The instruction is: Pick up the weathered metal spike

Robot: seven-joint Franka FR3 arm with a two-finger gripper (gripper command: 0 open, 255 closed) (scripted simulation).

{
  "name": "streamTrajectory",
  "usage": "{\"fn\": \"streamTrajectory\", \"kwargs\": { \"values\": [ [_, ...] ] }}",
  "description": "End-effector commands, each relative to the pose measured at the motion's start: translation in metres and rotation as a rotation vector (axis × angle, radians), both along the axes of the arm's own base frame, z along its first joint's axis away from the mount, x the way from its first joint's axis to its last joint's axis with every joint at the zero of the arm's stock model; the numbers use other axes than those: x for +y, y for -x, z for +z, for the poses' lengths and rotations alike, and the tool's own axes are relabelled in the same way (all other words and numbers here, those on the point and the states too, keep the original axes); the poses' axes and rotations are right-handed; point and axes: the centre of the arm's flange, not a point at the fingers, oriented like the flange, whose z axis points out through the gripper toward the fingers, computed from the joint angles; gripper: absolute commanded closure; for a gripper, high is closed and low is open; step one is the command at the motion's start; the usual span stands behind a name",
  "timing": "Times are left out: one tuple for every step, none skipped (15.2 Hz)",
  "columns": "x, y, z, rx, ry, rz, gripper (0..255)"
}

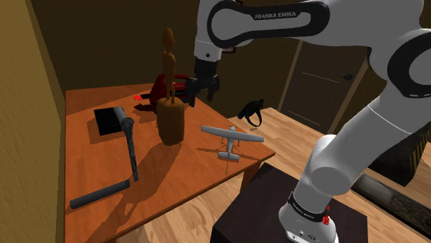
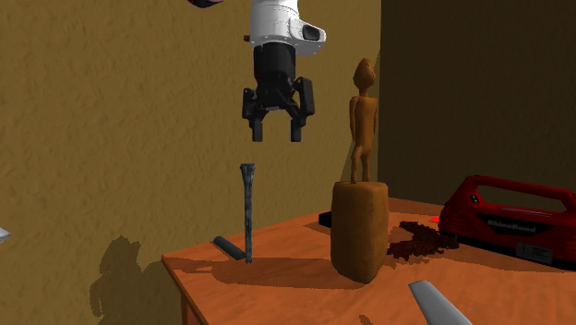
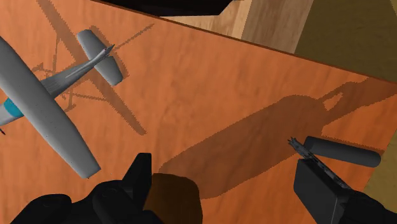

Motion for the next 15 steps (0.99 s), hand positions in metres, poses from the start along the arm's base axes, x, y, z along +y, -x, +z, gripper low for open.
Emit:
{"fn": "streamTrajectory", "kwargs": {
  "values": [
    [0.022,-0.017,-0.002,0.005,0.002,0.005,0],
    [0.032,-0.025,-0.003,0.007,0.004,0.008,0],
    [0.043,-0.034,-0.004,0.010,0.006,0.011,0],
    [0.054,-0.042,-0.005,0.012,0.007,0.014,0],
    [0.064,-0.050,-0.006,0.014,0.009,0.018,0],
    [0.075,-0.058,-0.007,0.016,0.010,0.021,0],
    [0.086,-0.067,-0.008,0.019,0.012,0.024,0],
    [0.097,-0.075,-0.009,0.021,0.013,0.027,0],
    [0.108,-0.083,-0.010,0.023,0.015,0.030,0],
    [0.118,-0.091,-0.011,0.026,0.016,0.033,0],
    [0.129,-0.099,-0.012,0.028,0.018,0.036,0],
    [0.140,-0.107,-0.014,0.030,0.019,0.039,0],
    [0.151,-0.115,-0.015,0.032,0.021,0.042,0],
    [0.162,-0.123,-0.016,0.035,0.023,0.045,0],
    [0.173,-0.131,-0.018,0.037,0.024,0.048,0]
  ]
}}
